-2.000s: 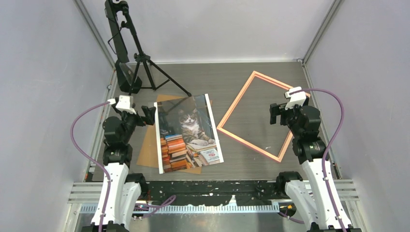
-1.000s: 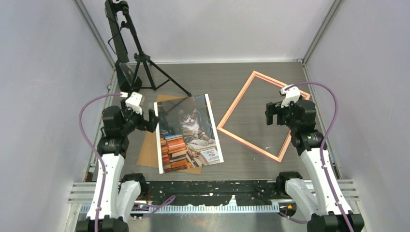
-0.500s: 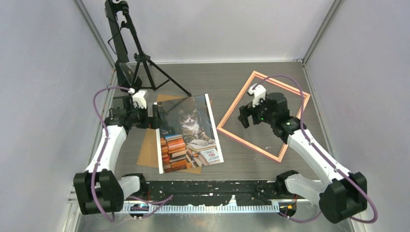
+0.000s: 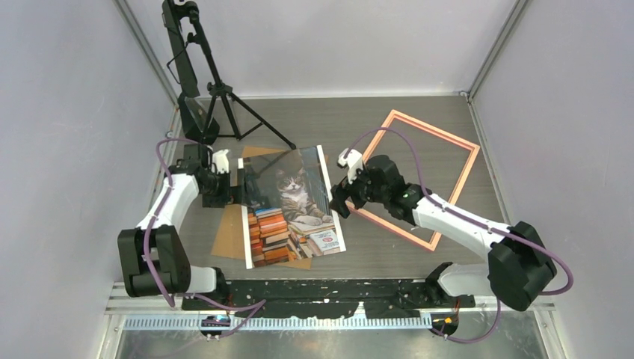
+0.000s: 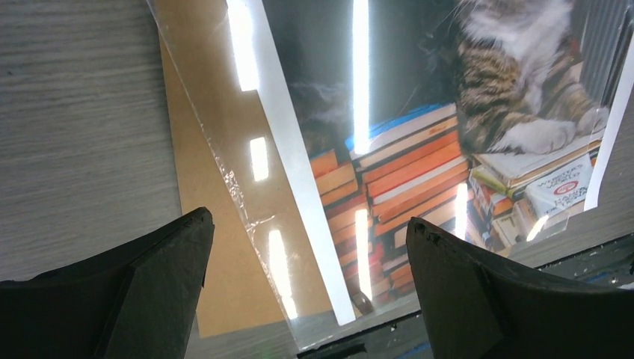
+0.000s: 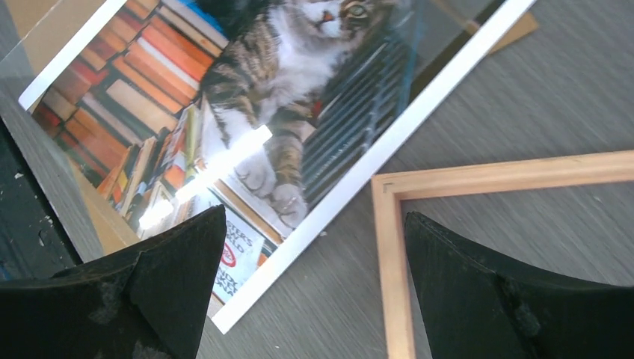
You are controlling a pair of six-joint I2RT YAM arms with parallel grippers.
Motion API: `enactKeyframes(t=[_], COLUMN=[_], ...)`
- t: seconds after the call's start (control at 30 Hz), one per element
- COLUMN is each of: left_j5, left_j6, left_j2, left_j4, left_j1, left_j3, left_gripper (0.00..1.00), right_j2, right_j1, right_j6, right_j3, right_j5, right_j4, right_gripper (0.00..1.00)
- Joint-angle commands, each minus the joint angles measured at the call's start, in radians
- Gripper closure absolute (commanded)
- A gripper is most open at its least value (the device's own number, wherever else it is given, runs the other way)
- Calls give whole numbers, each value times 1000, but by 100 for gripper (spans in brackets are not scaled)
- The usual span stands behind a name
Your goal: Put the photo into the frame
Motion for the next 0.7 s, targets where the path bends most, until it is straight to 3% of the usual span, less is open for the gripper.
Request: enactKeyframes(t=[0.0, 0.17, 0.67], left_j5=[-22, 21, 106], left_j6=[37, 31, -12], left_j2=[31, 89, 239], left_j4=[-82, -121, -131], left_j1=[-1, 5, 31], left_j3=[63, 81, 94], left_gripper=[1, 1, 1], right_j2=[41, 121, 200], right_j1=[69, 121, 121], right_j6=[21, 44, 188], right_j3=[-7, -6, -36], right_j5=[34, 19, -109], right_j4=[131, 127, 146], right_gripper=[4, 4, 1])
